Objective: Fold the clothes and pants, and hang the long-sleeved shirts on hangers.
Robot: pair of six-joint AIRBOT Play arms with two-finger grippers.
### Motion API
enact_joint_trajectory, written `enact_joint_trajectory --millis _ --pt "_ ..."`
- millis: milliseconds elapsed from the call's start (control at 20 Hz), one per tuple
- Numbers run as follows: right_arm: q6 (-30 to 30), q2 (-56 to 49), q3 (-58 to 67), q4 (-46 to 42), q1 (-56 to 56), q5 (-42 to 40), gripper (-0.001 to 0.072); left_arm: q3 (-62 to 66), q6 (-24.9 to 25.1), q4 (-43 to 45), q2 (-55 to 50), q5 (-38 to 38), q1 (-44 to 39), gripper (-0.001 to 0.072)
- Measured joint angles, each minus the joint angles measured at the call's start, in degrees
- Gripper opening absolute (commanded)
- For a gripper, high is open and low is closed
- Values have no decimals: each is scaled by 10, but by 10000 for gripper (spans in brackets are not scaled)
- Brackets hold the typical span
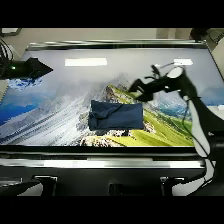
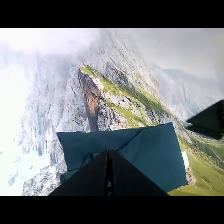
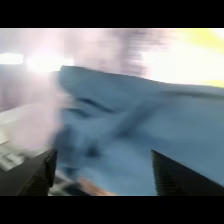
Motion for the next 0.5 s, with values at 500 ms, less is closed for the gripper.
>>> enact_joint_trajectory --millis 500 --pt "-160 -21 -187 58 -91 0 577 0 -3 0 1 0 1 21"
